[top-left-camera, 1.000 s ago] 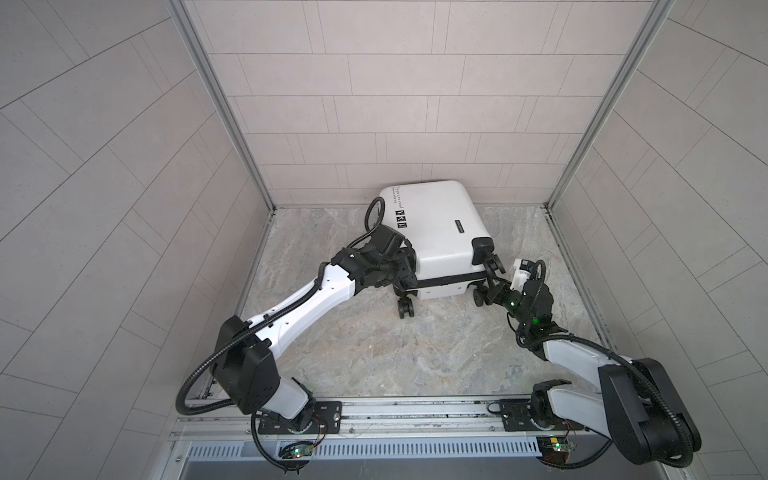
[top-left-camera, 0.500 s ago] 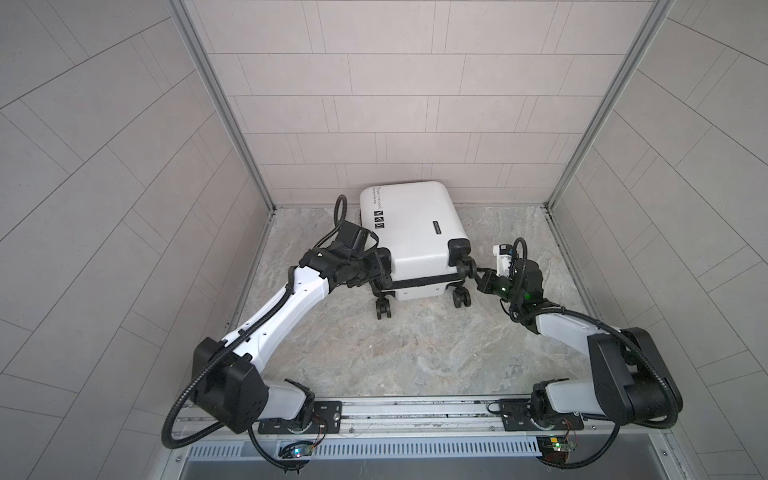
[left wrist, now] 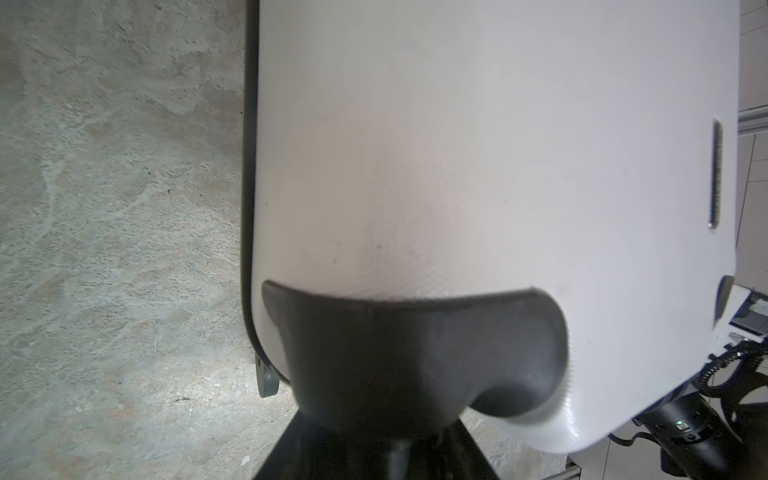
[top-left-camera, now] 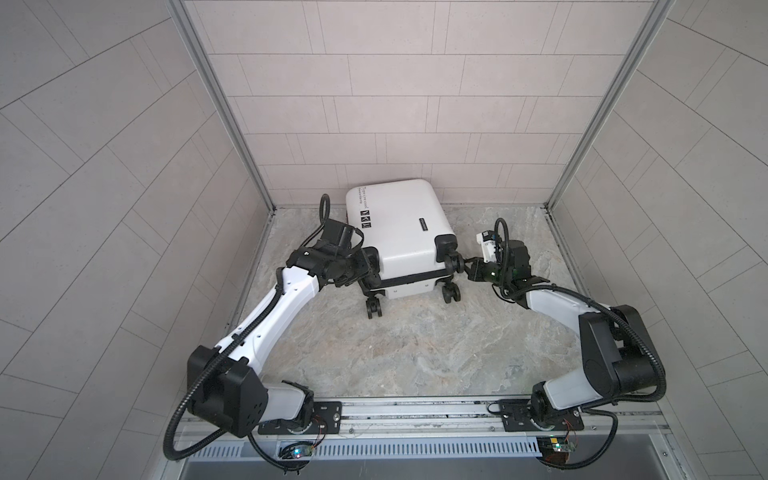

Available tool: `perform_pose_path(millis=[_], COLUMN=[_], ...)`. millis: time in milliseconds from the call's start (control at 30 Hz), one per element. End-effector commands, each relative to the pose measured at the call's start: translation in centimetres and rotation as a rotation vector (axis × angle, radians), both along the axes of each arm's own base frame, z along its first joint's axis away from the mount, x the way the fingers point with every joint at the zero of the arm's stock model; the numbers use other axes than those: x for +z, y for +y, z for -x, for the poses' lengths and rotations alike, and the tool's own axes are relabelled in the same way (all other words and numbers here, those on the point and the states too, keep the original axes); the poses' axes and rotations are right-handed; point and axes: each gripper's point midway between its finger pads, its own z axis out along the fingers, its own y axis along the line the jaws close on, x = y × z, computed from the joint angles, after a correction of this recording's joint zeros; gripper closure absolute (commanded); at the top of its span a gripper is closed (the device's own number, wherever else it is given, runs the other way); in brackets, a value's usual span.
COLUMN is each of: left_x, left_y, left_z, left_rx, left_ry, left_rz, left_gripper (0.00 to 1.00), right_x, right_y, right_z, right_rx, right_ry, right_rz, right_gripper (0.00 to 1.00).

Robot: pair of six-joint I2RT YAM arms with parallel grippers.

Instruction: Pack the luggage

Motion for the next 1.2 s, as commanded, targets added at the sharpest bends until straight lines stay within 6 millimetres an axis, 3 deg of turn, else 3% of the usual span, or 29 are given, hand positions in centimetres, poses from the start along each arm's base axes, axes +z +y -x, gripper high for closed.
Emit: perform_pose_path(millis=[0, 233, 467, 500, 567, 667, 800, 967, 1033, 1167], left_x=[-0.5, -1.1, -0.2, 0.0, 0.6, 2.2, 5.0, 7.8, 7.6, 7.4], left_y=[5.3, 6.0, 6.0, 6.1, 6.4, 6.8, 7.5, 9.0, 9.7, 11.7], left_z=[2.5, 2.8, 2.3, 2.2, 2.1, 1.7, 1.4, 0.9, 0.0, -2.8], left_rx=[0.093, 0.085, 0.089, 0.094, 0.103, 0.116, 0.136, 0.206, 0.256, 0.386], left_ry=[0.063, 0.088, 0.067, 0.062, 0.054, 0.017, -0.046, -0.144, -0.143, -0.183], left_rz=[-0.149, -0.139, -0.121, -0.124, -0.135, -0.155, -0.179, -0.184, -0.111, 0.022], left_gripper=[1.00, 1.00, 1.00, 0.96, 0.63, 0.29, 0.00, 0.00, 0.00, 0.00], right_x=[1.1, 1.9, 2.9, 2.9, 2.9, 2.9, 2.2, 0.8, 0.6, -0.1], right_y=[-7.1, -4.7, -3.5, -3.3, -3.1, -3.3, -4.1, -4.5, -5.1, -4.3], right_z=[-4.0, -7.6, -7.3, -7.0, -6.4, -5.0, -3.1, -1.7, -1.9, -2.7], right_rx=[-0.300, -0.296, -0.250, -0.235, -0.216, -0.216, -0.223, -0.220, -0.264, -0.225], right_ry=[-0.054, -0.041, -0.069, -0.064, -0.051, -0.043, -0.005, 0.101, 0.171, 0.406], right_rz=[0.185, 0.203, 0.188, 0.186, 0.182, 0.185, 0.208, 0.222, 0.188, 0.013], right_gripper=[1.00, 1.00, 0.99, 0.87, 0.65, 0.52, 0.41, 0.38, 0.37, 0.37])
